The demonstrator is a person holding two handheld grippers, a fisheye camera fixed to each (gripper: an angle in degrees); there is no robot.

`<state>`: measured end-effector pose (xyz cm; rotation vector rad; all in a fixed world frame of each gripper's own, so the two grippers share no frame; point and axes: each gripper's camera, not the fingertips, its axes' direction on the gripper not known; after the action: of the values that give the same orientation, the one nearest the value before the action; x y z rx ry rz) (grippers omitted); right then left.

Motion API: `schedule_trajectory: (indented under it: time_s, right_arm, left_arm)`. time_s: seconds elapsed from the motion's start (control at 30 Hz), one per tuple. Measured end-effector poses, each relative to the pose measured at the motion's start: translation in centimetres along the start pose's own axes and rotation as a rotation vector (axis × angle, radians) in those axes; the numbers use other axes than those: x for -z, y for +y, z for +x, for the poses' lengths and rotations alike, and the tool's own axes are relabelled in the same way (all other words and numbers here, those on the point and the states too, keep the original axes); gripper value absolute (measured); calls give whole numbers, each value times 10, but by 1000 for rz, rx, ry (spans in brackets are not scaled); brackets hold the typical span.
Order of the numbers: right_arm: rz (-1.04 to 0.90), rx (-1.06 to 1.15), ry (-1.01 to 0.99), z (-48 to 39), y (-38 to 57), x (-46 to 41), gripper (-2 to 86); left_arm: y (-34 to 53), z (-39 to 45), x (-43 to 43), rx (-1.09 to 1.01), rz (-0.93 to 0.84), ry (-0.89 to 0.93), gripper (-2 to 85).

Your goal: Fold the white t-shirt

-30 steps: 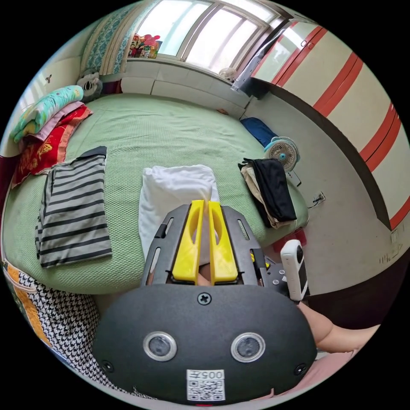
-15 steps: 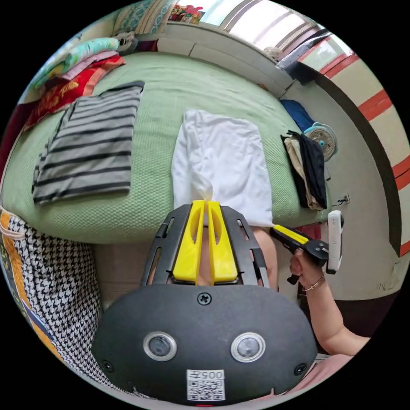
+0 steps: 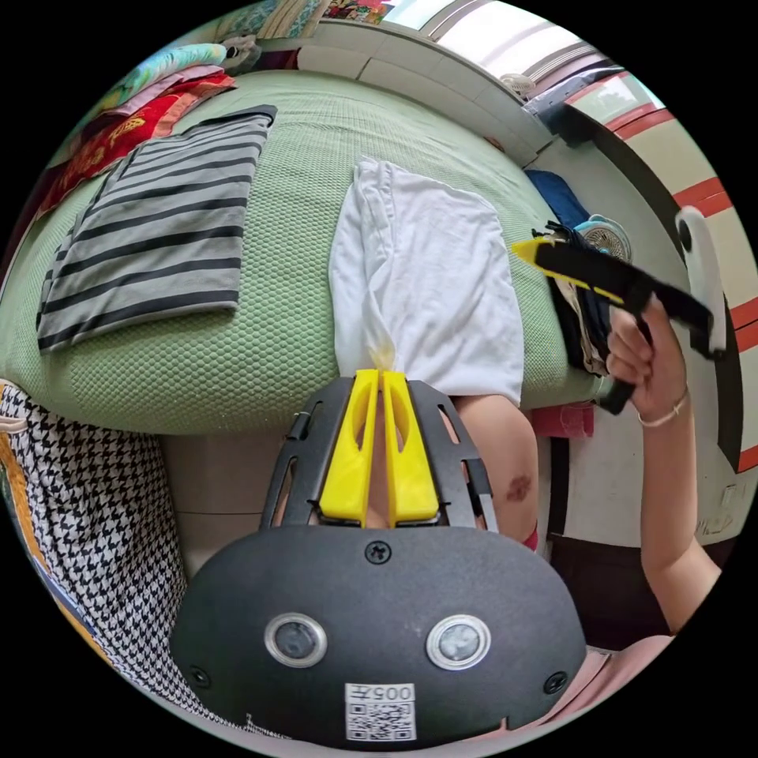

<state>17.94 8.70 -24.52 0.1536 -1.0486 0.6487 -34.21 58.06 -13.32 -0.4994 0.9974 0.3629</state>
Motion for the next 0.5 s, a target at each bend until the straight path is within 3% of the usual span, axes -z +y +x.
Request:
schedule_trajectory:
  time_s: [0.23, 0.5]
  right_arm:
    - [-70, 34, 51, -44, -122, -79, 132]
    - [-157, -27, 159, -51, -162, -141, 72]
  left_arm:
    - [0, -3, -4, -14, -7, -2, 0]
    - [3, -6, -9, -56, -18, 4, 1]
